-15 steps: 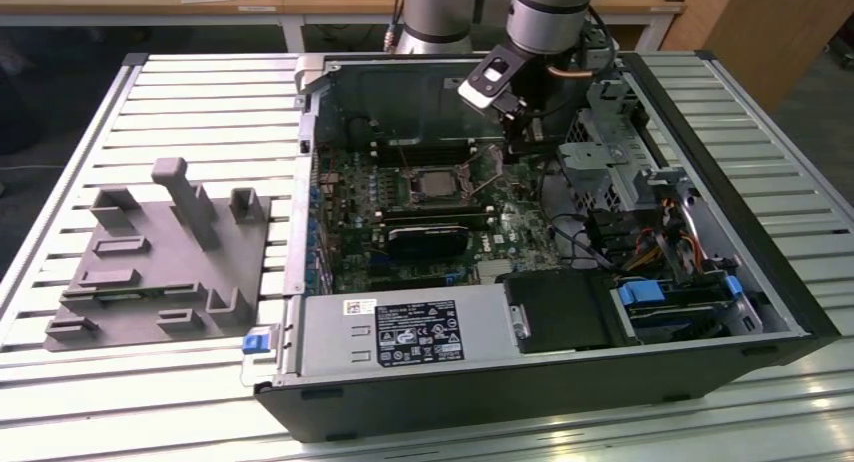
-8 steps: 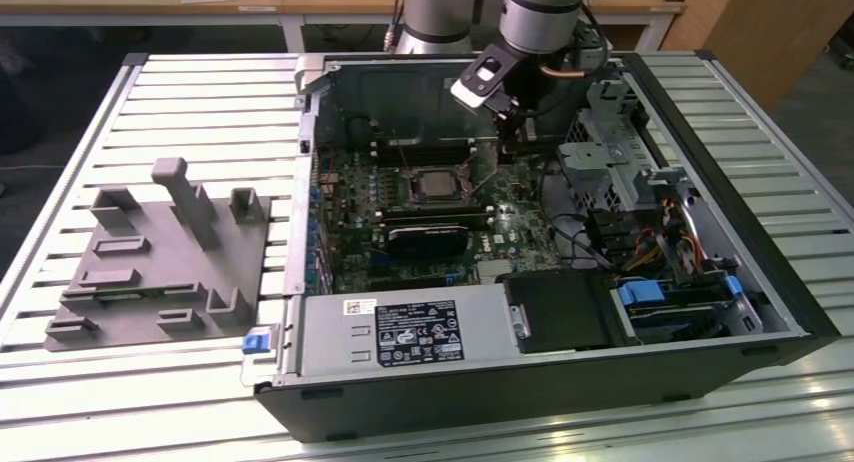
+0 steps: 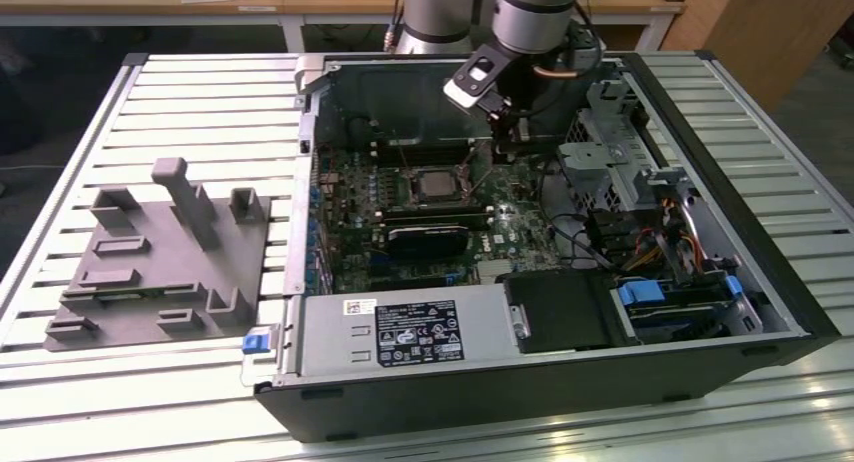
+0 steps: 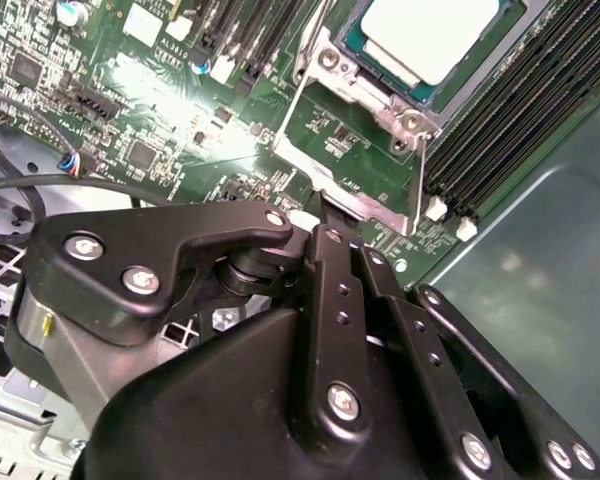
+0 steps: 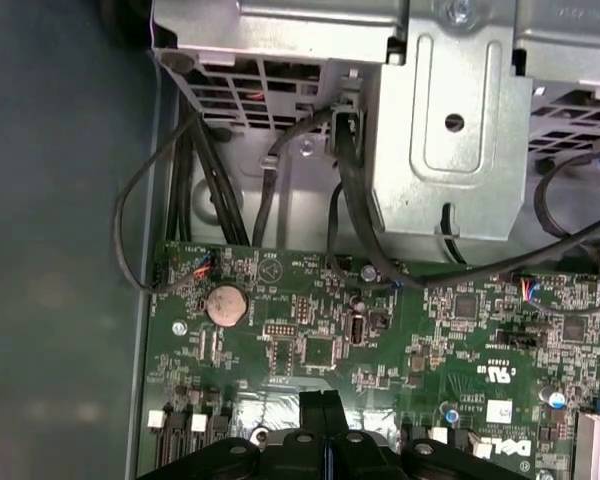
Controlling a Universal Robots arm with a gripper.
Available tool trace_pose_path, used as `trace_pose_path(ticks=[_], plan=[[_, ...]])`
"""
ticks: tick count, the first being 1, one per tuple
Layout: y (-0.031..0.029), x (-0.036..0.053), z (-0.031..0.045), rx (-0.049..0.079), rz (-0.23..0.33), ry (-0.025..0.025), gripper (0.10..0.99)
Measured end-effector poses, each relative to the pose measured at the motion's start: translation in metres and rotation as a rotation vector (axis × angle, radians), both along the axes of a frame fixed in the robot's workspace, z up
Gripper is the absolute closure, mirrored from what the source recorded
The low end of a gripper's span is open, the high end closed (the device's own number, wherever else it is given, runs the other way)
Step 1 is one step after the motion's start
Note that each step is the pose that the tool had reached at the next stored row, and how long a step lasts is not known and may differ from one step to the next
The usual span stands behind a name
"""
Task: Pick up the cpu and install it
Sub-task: 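Close the cpu cover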
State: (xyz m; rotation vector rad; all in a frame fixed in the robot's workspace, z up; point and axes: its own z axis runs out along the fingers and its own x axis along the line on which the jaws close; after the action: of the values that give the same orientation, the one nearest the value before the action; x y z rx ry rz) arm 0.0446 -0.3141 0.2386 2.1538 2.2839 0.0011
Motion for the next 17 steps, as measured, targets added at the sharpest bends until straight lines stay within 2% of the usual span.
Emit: trace_pose_path(ticks=[17], plan=[[0.0000,-0.0207,-0.0007,0.000,0.000,0.0014,0.980]])
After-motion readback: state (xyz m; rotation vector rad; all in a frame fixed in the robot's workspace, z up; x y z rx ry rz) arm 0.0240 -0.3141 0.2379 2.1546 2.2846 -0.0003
